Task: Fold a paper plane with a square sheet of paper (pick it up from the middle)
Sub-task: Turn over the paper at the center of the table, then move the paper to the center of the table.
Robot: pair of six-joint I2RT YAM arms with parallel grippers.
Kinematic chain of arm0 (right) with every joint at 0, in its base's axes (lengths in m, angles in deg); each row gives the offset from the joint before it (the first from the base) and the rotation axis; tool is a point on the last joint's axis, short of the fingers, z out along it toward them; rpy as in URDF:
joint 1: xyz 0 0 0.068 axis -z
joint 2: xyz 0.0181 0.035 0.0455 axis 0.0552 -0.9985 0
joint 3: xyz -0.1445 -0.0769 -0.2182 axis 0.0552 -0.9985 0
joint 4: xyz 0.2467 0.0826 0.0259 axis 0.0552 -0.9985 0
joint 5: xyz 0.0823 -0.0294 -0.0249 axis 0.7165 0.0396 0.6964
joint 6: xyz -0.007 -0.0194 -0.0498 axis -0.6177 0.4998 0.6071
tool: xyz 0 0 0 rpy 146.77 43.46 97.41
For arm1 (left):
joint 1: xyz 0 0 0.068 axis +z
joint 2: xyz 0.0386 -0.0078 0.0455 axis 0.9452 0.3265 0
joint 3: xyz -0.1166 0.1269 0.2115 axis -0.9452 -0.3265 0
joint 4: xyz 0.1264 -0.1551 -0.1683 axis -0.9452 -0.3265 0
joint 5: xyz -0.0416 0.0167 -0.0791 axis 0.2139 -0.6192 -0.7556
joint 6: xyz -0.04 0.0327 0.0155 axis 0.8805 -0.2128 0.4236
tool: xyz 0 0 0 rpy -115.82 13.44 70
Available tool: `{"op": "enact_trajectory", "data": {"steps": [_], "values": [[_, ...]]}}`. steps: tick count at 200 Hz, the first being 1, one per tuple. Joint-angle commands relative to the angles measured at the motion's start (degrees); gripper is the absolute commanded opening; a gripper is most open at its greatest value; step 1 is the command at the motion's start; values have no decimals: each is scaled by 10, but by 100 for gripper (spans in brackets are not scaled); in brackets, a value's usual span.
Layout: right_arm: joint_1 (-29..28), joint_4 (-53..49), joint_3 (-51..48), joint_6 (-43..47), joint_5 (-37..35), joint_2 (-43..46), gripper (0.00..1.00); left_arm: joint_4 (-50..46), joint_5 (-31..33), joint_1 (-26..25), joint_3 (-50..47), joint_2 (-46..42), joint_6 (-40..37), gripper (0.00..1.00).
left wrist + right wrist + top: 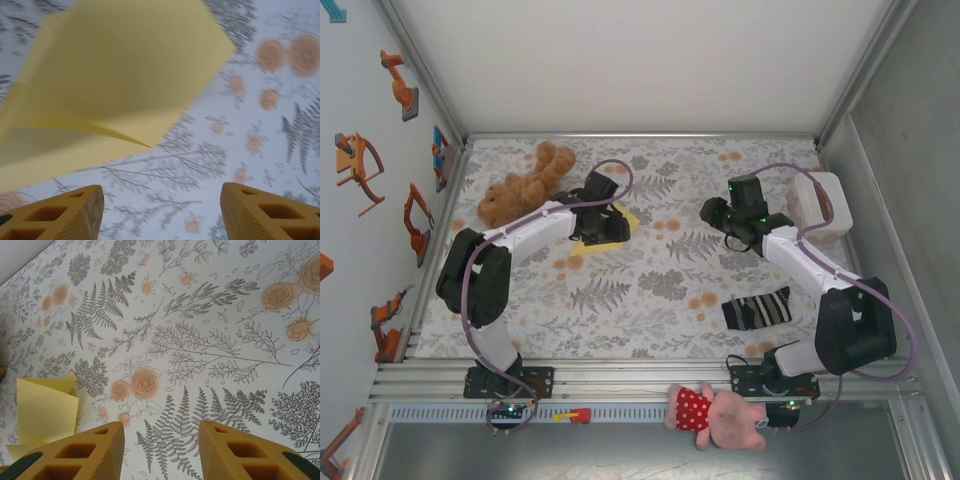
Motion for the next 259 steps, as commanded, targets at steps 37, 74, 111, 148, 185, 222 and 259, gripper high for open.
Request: {"op": "enact_trajectory", "data": {"steps": [37, 74, 111, 148, 185, 222, 259], "values": [[3, 11, 22, -13, 18, -17, 43, 23, -2, 44, 10, 34, -8, 65], [3, 11, 21, -14, 23, -22, 44, 38, -16, 72, 20, 65, -11, 66], [3, 12, 19, -15, 29, -27, 44, 53, -42, 93, 27, 90, -9, 66], [3, 16, 16, -22, 40, -33, 43, 70, -79, 102, 15, 103, 14, 66], [3, 29, 5, -37, 57, -35, 43, 86, -120, 104, -5, 105, 43, 65], [3, 62, -24, -73, 89, -40, 42, 150, -190, 94, -54, 103, 142, 61], [-13, 133, -73, -143, 134, -63, 39, 227, -195, 58, -105, 95, 277, 53]]}}
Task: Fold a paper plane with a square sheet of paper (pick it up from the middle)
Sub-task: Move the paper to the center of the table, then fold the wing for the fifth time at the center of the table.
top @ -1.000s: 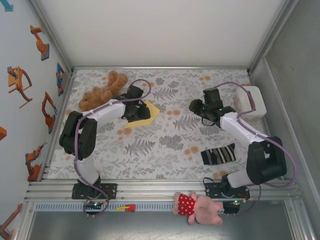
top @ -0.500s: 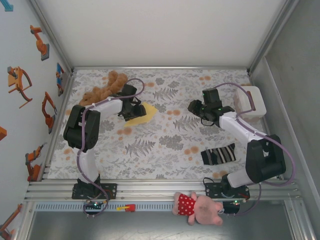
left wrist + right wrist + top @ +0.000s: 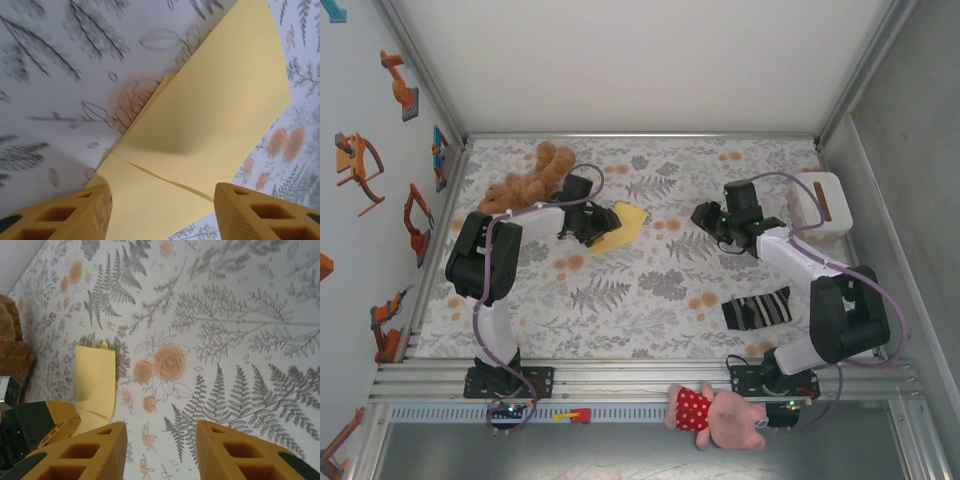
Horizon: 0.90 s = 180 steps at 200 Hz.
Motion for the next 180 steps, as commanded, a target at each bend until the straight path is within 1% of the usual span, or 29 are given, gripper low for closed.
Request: {"op": "enact_trajectory", "data": {"steps": [1, 24, 41, 67, 99, 113, 180], "values": [[-12, 54, -33, -63, 37, -22, 39, 28, -25, -35, -43, 10, 115, 53], [-45, 96, -50, -104, 43, -41, 38, 38, -11, -60, -48, 10, 155, 45], [-72, 126, -58, -132, 46, -58, 36, 39, 1, -70, -51, 11, 168, 39], [-99, 171, -61, -171, 50, -87, 35, 50, 5, -73, -61, 15, 182, 36], [-116, 197, -52, -208, 68, -135, 26, 48, 3, -73, -60, 18, 181, 34], [-121, 217, -53, -217, 75, -149, 26, 47, 4, -73, -59, 19, 180, 34], [-125, 243, -42, -216, 85, -183, 25, 41, 1, -72, -56, 23, 177, 34]]}}
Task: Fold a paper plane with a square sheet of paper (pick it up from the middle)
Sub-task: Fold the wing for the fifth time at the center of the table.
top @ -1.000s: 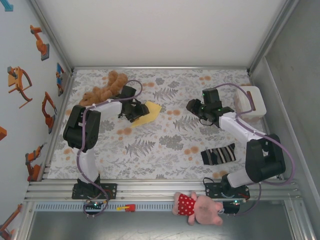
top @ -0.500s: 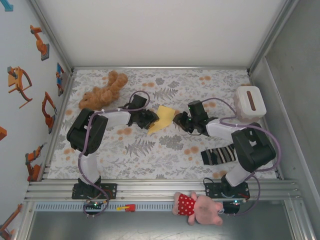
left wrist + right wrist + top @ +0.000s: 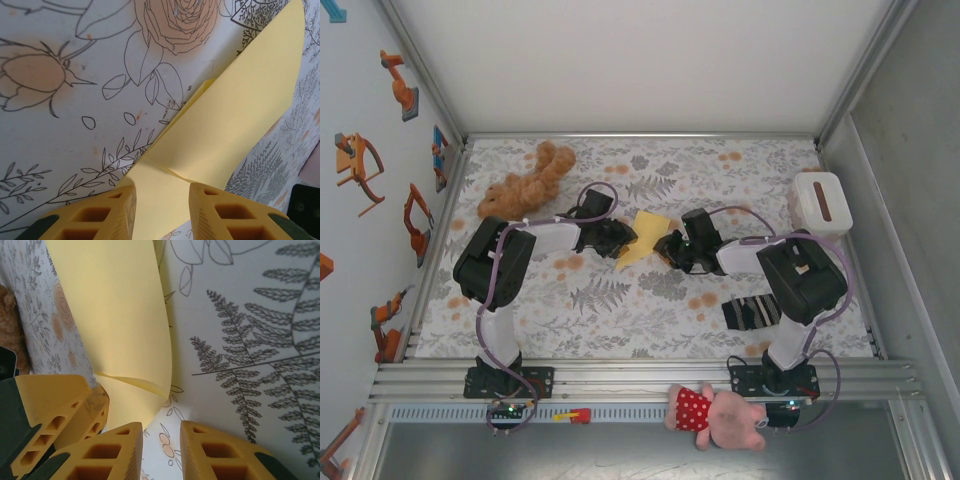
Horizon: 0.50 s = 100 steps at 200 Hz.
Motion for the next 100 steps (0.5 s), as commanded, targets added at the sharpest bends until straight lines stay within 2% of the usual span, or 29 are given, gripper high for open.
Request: {"op": "enact_trajectory", "data": {"steps": [1, 100], "values": [[-3, 28, 11, -10, 6, -13, 25, -38, 11, 1, -13, 25, 8, 34], [-1, 52, 35, -10, 16, -46, 20, -43, 8, 1, -12, 24, 4, 35]]}}
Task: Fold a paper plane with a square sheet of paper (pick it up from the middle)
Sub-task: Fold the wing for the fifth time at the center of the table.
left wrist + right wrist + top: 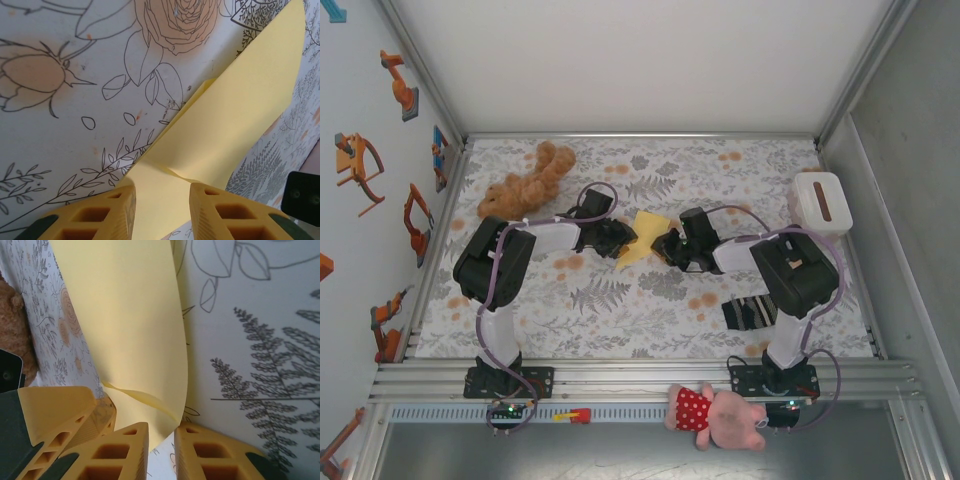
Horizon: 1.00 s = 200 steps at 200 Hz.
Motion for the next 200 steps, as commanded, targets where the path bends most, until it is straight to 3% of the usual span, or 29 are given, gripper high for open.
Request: {"op": "enact_trajectory", "data": {"steps": [1, 70, 135, 158, 200], "values": [[-1, 16, 21, -6, 3, -13, 20, -43, 10, -1, -12, 23, 4, 35], [7, 28, 24, -6, -4, -9, 18, -48, 8, -1, -9, 15, 1, 40], [12, 20, 15, -18, -16, 11, 1, -48, 11, 0, -2, -19, -25, 50], [16, 30, 7, -24, -14, 27, 0, -42, 13, -1, -4, -49, -69, 55], [31, 19, -2, -38, -4, 66, 0, -62, 33, -4, -12, -112, -216, 62]]}}
